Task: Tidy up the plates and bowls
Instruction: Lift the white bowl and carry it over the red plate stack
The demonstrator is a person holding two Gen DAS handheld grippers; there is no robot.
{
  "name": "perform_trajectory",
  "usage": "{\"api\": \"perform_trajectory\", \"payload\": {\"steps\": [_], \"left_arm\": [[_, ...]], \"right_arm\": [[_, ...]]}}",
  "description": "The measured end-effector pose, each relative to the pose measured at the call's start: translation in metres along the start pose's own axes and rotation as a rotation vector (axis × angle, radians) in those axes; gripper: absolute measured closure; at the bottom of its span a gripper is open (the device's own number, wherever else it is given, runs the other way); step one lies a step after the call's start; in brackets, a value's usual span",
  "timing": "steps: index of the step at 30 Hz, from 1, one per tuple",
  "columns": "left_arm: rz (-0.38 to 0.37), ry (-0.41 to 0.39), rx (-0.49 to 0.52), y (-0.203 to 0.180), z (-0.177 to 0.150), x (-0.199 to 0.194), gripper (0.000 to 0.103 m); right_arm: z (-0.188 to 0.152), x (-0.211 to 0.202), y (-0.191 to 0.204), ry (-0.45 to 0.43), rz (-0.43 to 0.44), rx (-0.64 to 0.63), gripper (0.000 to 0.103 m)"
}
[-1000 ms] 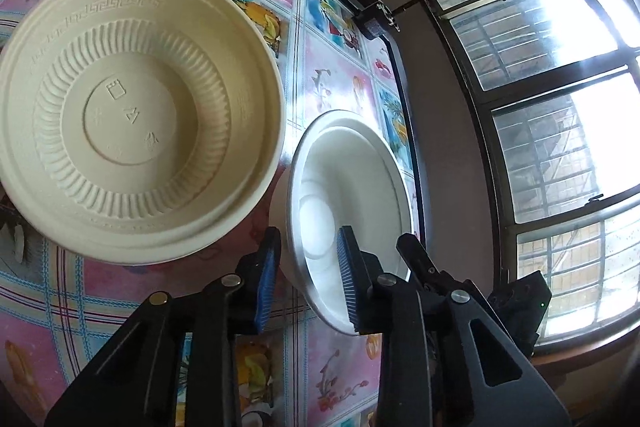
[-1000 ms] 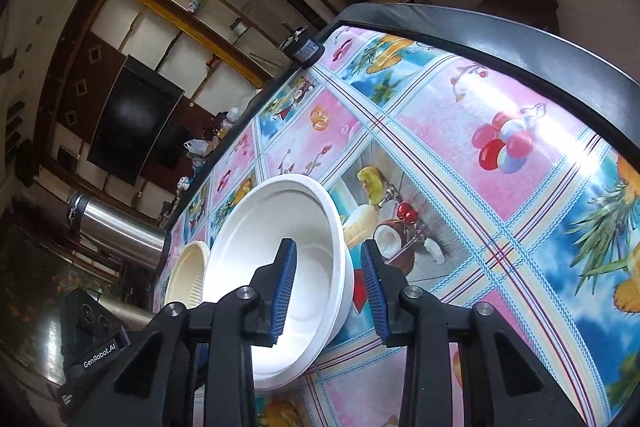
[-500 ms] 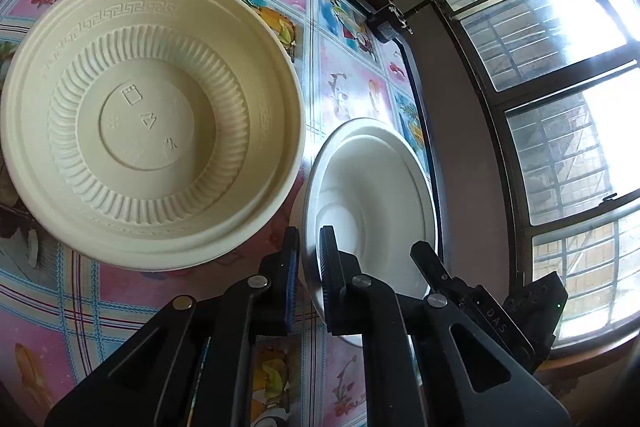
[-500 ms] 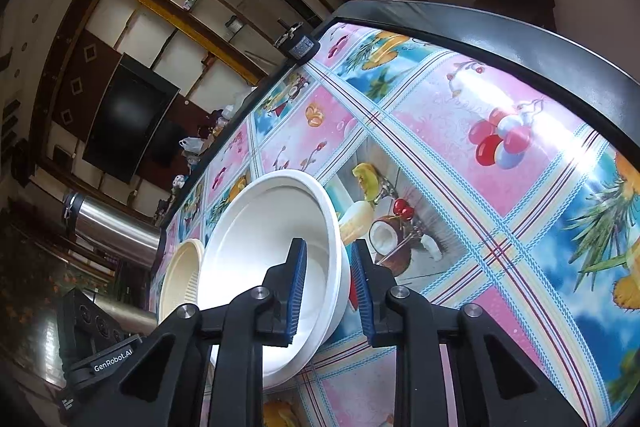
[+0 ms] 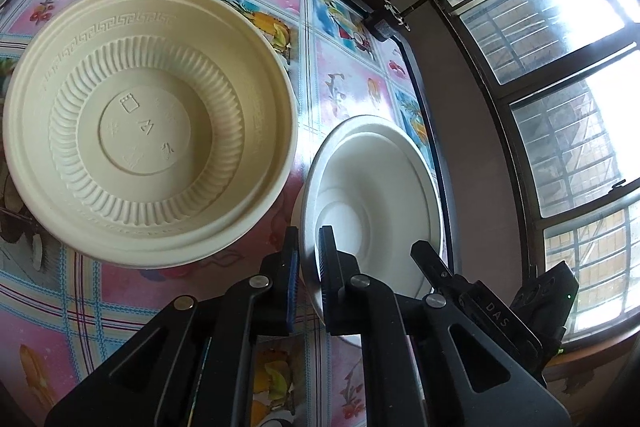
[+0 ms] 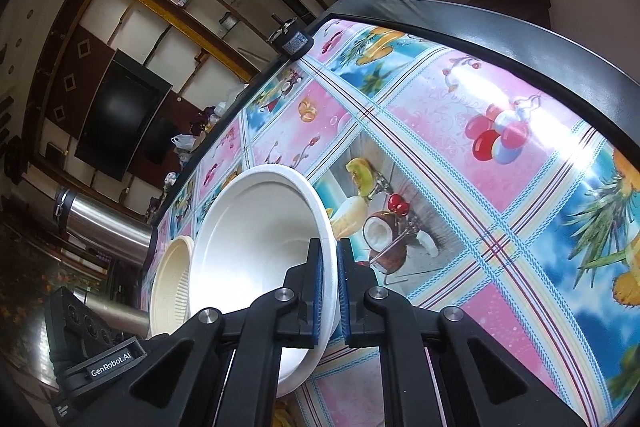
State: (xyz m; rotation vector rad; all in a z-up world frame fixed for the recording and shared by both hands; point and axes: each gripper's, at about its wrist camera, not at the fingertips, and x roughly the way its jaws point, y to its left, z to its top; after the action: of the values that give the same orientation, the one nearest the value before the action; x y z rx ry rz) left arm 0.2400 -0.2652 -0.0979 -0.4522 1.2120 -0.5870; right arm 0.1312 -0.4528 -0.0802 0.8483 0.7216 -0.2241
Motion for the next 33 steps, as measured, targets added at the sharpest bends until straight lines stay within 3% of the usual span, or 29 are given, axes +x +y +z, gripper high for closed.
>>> {"api": "perform_trajectory", "payload": {"steps": [17, 25, 33], "left_arm": [[0.02, 0.044, -0.006, -0.004, -0.008, -0.001, 0.096], [0.031, 0.052, -0.002, 0.003, -0.034, -0.015, 0.096], [0.058, 0.054, 0.008, 0.015, -0.059, -0.037, 0.096]], "right_arm": [[-0.001, -0.004, -0.008, 0.06, -0.02, 0.055, 0.096], [-0.01, -0.013, -0.018, 0.101, 0.01, 0.114, 0.095], [-0.036, -0.029, -0.01, 0.082, 0.014, 0.074, 0.095]]}}
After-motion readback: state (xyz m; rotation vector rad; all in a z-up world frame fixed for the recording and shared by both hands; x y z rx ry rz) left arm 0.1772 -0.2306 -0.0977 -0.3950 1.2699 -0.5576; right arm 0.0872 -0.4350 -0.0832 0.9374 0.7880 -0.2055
